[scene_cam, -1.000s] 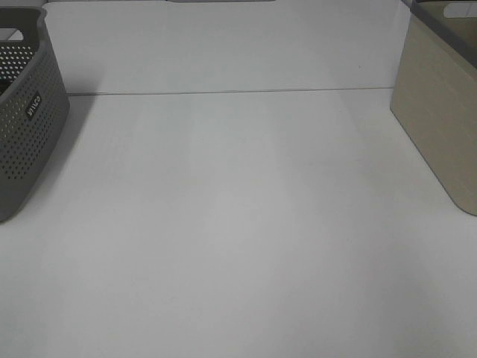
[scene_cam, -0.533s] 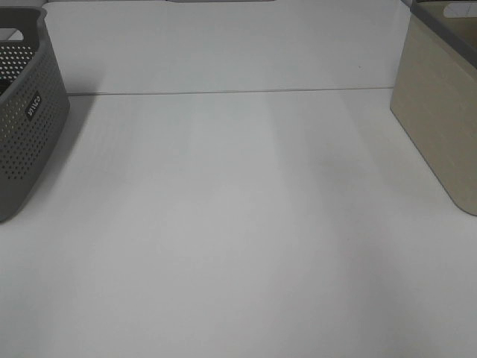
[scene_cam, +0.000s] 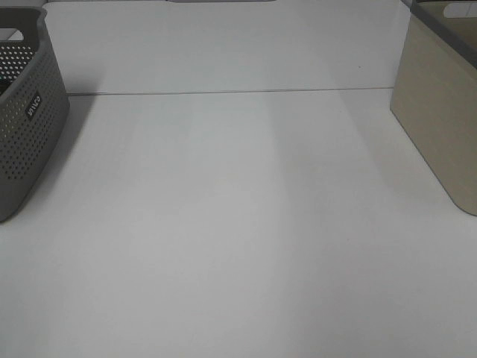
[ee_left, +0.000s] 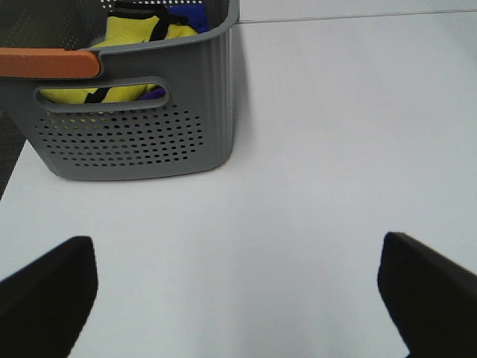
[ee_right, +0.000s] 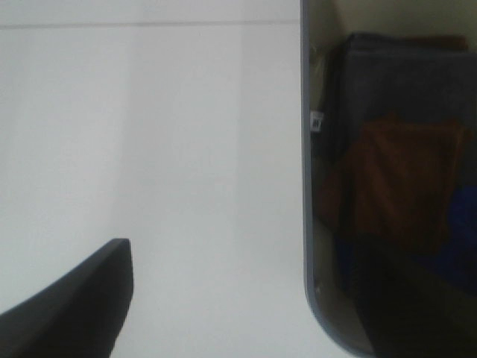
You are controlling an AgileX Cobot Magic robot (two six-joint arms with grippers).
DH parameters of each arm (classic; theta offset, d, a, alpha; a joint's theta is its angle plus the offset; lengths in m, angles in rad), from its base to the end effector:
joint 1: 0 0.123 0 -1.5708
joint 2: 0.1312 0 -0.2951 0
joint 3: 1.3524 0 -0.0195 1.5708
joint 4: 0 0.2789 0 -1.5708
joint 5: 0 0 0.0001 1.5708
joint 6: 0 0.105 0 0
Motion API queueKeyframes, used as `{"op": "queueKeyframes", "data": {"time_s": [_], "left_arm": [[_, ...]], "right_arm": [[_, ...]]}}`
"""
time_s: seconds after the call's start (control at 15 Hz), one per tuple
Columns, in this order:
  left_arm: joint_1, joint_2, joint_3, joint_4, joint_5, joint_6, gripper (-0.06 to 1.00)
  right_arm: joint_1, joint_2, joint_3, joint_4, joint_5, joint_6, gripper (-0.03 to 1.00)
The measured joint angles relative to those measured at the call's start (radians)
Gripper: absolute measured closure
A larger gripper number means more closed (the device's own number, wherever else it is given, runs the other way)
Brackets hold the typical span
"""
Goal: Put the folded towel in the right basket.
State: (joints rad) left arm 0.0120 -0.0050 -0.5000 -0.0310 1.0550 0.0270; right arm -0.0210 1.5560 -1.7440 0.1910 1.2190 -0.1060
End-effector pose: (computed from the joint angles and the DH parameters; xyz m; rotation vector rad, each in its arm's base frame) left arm 0.0217 -0.0026 0.2851 0.0167 2.0332 -0.0125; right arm 0.3587 0.0112 0.4273 -0.0965 2.4963 0.1995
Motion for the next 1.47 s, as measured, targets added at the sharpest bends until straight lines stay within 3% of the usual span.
{"op": "queueKeyframes", "data": {"time_s": [0.53, 0.8, 1.0, 1.47], "left_arm": [[0.0, 0.0, 0.0, 0.0, 0.0, 0.0, -0.03], [0.0, 0.0, 0.0, 0.0, 0.0, 0.0, -0.03], [0.0, 0.0, 0.0, 0.0, 0.0, 0.0, -0.03], [0.0, 0.0, 0.0, 0.0, 0.0, 0.0, -0.03]], "right_arm": [[0.0, -0.503, 0.855, -0.035, -0.003, 0.001, 0.21], [0.0, -0.754, 1.158, -0.076, -0.069, 0.001, 0.21], [0.0, -0.989, 1.233, -0.077, -0.14, 0.001, 0.21], [0.0, -1.469, 1.236, -0.094, -0.153, 0.002, 0.21]]}}
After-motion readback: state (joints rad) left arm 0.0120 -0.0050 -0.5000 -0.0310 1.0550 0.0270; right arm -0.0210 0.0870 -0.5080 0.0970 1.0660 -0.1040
